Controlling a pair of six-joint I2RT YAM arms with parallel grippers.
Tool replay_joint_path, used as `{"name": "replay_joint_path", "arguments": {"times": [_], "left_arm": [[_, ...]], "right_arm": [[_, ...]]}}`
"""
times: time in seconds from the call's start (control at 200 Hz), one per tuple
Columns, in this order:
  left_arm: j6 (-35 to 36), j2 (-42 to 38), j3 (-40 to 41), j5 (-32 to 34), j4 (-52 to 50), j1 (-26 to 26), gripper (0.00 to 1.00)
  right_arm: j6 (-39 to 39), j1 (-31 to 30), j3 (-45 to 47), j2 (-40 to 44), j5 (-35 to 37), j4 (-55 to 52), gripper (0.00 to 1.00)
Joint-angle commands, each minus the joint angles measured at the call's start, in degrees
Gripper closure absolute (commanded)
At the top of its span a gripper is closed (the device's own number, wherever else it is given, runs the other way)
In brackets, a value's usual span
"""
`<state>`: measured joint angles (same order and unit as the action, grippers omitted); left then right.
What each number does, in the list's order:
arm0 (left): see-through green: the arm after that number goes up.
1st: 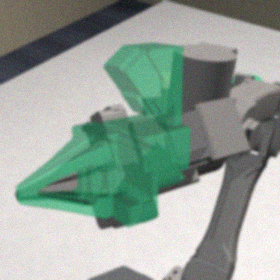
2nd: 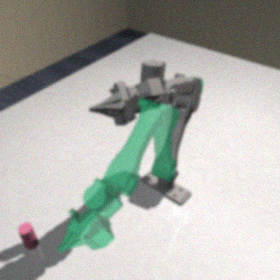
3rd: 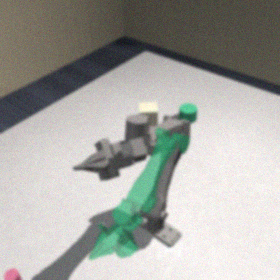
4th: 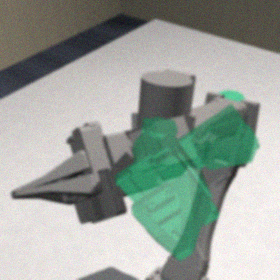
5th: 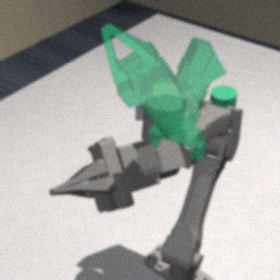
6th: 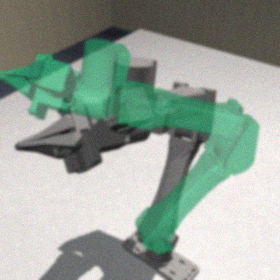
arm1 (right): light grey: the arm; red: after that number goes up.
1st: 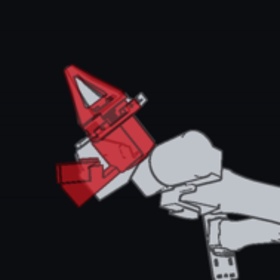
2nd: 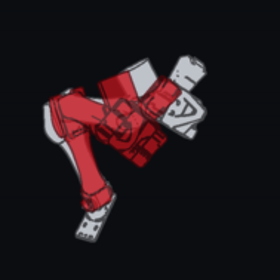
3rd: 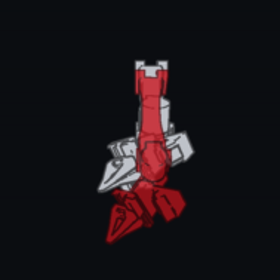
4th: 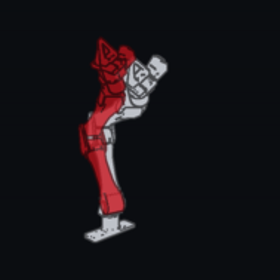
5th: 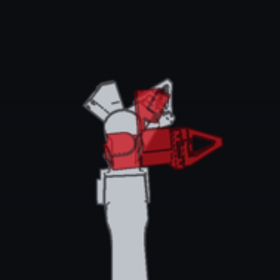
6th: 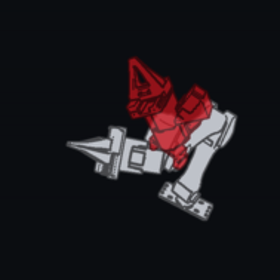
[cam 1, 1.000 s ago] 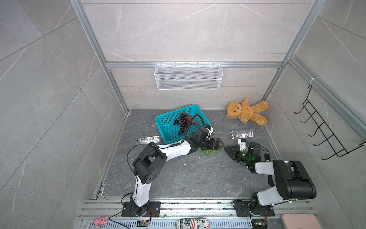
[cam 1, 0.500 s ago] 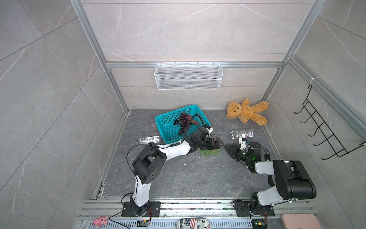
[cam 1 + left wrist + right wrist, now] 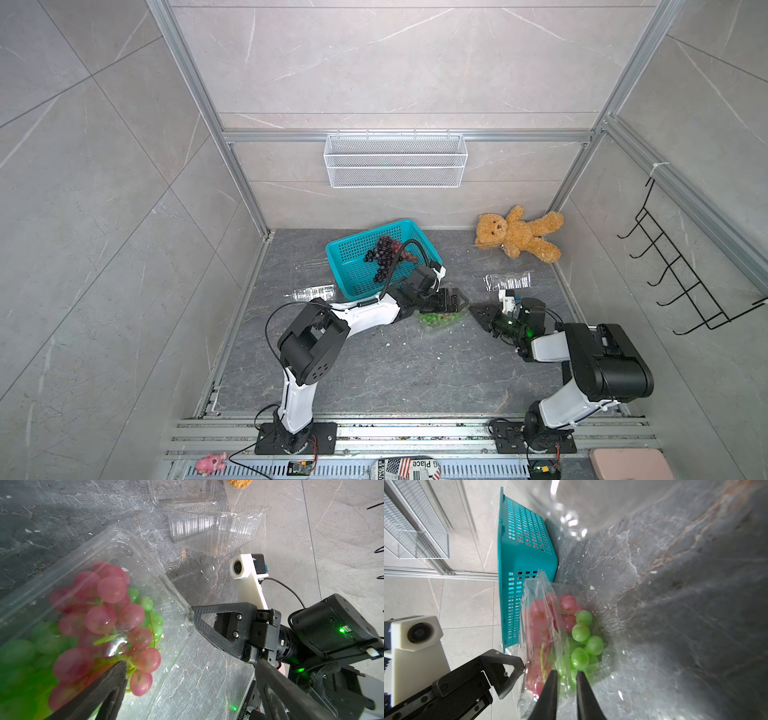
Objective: Pack grapes into containers
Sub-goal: Close the packing box at the center of the board.
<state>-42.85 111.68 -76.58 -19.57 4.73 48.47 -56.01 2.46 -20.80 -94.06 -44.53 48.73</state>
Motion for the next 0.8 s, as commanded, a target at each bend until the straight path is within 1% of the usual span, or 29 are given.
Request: {"name": "replay_joint_path", "arguments": {"times": [0.0, 0.289, 0.794], "left_arm": [[1.0, -0.4, 0.8, 0.7, -4.7, -0.5, 0.01], [1.1, -0.2, 0.7, 0.6, -4.9, -0.7, 0.01], [0.9, -0.5, 2.3, 0.7, -4.0, -1.4, 0.00]], "right_arm": [[-0.8, -0.2, 2.1, -2.6, -0.8, 2.3, 0.81], [1.4, -0.3, 3.9, -2.3, -0.9, 3.8, 0.81], [1.4, -1.1, 4.5, -6.7, -0.8, 7.1, 0.85]]}}
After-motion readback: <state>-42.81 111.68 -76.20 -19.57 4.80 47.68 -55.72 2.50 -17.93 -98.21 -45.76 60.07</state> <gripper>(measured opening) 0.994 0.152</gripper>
